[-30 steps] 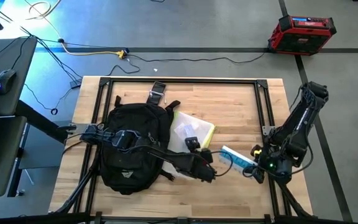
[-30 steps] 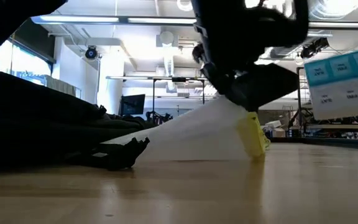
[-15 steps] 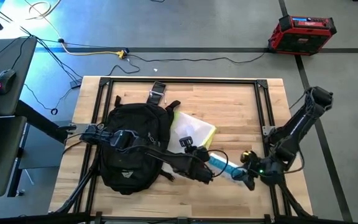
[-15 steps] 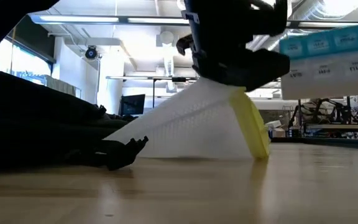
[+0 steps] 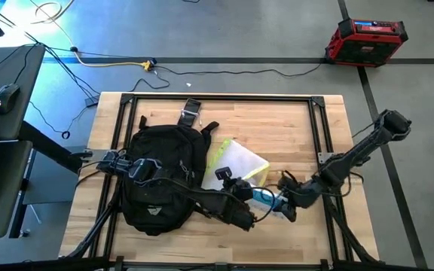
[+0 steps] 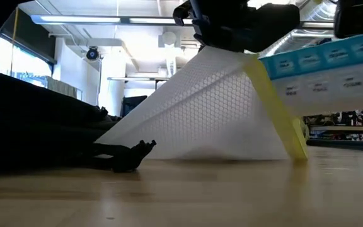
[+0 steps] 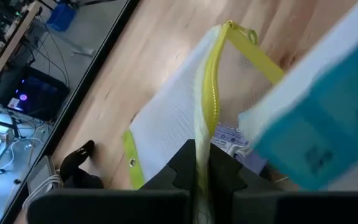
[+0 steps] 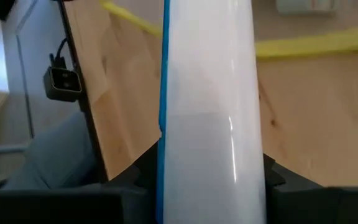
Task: Unpack backpack
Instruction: Put the blue pill organizer into the green zip bag
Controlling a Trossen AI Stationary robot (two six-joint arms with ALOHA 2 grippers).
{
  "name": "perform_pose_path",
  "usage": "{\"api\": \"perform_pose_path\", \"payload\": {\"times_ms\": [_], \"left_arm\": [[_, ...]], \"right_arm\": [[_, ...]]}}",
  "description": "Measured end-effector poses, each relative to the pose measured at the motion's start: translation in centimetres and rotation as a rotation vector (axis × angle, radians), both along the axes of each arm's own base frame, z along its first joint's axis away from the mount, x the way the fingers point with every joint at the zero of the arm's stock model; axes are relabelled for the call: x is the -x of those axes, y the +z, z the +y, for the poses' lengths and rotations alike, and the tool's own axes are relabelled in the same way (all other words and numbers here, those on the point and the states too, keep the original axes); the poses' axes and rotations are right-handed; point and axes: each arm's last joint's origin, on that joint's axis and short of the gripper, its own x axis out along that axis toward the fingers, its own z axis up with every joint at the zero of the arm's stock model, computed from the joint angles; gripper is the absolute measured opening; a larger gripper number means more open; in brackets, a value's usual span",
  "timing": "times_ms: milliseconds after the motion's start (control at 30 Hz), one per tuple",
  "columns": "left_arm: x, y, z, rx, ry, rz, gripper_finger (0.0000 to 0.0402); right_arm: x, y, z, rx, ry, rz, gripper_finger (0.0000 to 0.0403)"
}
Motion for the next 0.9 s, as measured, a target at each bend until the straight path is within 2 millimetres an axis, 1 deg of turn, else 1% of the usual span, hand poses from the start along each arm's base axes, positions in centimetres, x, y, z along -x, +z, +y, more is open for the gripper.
{"api": "perform_pose_path", "payload": {"times_ms": [100, 267, 400, 467, 567, 633, 733, 800, 900], "left_arm": [[0.0, 0.0, 0.0, -0.016, -0.006, 0.007, 0.0000], [-0.3, 0.1, -0.4, -0.047, -0.055, 0.011, 0.0000], [-0.6, 0.3, -0.9, -0.092, -0.092, 0.011, 0.0000], [-0.6, 0.3, -1.1, -0.114, -0.113, 0.026, 0.0000], [-0.5, 0.4, -1.4, -0.117, -0.124, 0.027, 0.0000], [-0.5, 0.4, -1.5, -0.117, -0.126, 0.027, 0.0000], [-0.5, 0.4, -1.5, -0.116, -0.126, 0.026, 0.0000], [-0.5, 0.4, -1.5, -0.116, -0.126, 0.027, 0.0000], [-0.4, 0.3, -1.6, -0.116, -0.130, 0.030, 0.0000]], "right_arm": [[-1.6, -0.3, -1.0, -0.012, 0.033, -0.021, 0.0112], [-4.5, -1.7, -2.9, 0.000, 0.074, -0.041, 0.0112], [-6.5, -2.8, -4.3, -0.009, 0.112, -0.097, 0.0112], [-7.3, -3.4, -5.2, 0.018, 0.097, -0.109, 0.0112], [-7.9, -4.5, -6.3, 0.071, 0.065, -0.084, 0.0116], [-8.2, -5.0, -6.9, 0.100, 0.055, -0.072, 0.0147], [-8.4, -5.5, -7.5, 0.125, 0.045, -0.060, 0.0212], [-8.3, -5.3, -7.7, 0.134, 0.046, -0.066, 0.0249], [-8.2, -4.8, -7.8, 0.146, 0.038, -0.089, 0.0292]]}}
